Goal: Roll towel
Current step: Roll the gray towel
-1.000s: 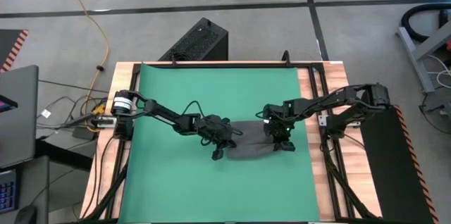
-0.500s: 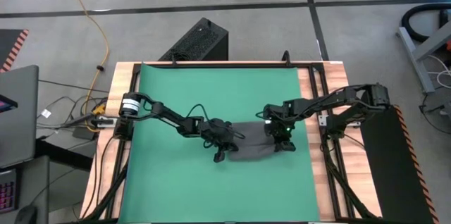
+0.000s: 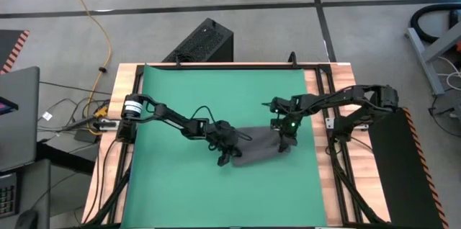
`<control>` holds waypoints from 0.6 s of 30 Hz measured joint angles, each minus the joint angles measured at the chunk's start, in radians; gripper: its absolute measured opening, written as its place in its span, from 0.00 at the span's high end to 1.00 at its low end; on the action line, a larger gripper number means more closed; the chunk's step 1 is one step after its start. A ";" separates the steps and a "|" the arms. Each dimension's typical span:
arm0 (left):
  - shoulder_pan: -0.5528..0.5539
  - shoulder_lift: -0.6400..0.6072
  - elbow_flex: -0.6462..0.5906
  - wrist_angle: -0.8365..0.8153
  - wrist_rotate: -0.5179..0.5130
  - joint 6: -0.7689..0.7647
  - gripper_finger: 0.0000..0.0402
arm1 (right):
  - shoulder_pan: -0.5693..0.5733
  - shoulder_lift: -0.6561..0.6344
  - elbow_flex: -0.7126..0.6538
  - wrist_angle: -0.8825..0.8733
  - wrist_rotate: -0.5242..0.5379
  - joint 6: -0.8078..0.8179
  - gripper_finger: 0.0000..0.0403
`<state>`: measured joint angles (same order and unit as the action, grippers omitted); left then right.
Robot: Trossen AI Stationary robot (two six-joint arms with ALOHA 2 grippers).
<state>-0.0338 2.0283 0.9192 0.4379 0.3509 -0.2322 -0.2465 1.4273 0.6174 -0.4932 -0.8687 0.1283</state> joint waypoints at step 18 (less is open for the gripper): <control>-0.003 0.001 -0.002 -0.013 0.078 -0.069 1.00 | -0.070 0.000 -0.001 -0.140 0.042 0.251 0.83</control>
<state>-0.0372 2.0296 0.9169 0.4252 0.4287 -0.3017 -0.3168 1.4273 0.6168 -0.6331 -0.8267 0.3791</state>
